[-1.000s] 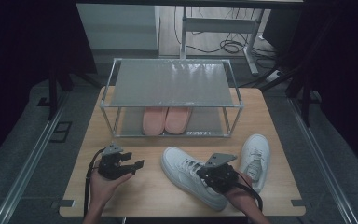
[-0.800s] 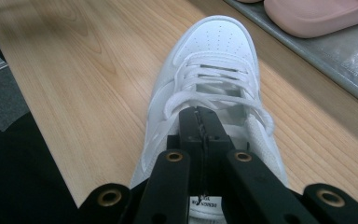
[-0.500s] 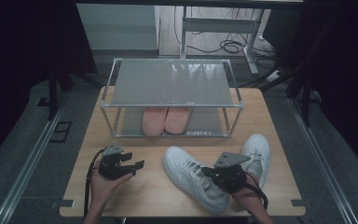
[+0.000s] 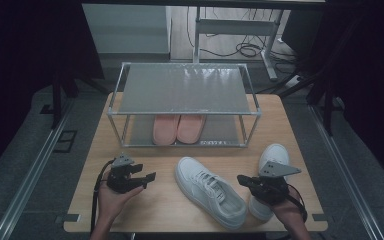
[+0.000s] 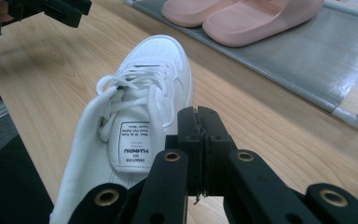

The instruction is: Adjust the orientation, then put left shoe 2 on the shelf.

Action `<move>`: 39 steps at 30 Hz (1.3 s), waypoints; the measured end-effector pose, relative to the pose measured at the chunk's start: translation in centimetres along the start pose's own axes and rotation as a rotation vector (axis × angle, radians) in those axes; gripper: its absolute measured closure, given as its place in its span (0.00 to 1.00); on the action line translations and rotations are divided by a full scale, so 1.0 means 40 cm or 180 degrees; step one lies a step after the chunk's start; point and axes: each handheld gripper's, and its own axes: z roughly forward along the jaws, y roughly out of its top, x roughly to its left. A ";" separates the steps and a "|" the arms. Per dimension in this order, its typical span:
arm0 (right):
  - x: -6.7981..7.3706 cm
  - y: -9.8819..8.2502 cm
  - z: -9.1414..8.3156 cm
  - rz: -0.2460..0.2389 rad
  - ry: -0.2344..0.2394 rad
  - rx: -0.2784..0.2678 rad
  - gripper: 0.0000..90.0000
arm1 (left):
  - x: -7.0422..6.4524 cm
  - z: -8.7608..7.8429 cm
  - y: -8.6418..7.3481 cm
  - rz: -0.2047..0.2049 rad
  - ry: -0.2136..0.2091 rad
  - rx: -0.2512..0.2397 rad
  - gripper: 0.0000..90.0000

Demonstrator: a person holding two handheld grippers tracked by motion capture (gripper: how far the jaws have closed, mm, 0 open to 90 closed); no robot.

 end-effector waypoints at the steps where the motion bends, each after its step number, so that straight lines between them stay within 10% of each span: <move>1: -0.002 -0.002 -0.002 0.0017 0.0002 -0.0012 0.99 | 0.001 0.000 0.000 -0.0004 0.0000 -0.0001 0.39; 22: 0.016 0.009 0.032 -0.0106 0.0038 0.0160 0.62 | -0.005 -0.001 0.004 0.0010 -0.0047 -0.0010 0.39; 39: 0.053 0.048 0.137 -0.0228 0.0044 0.0587 0.59 | -0.004 0.001 0.001 0.0010 -0.0076 -0.0001 0.39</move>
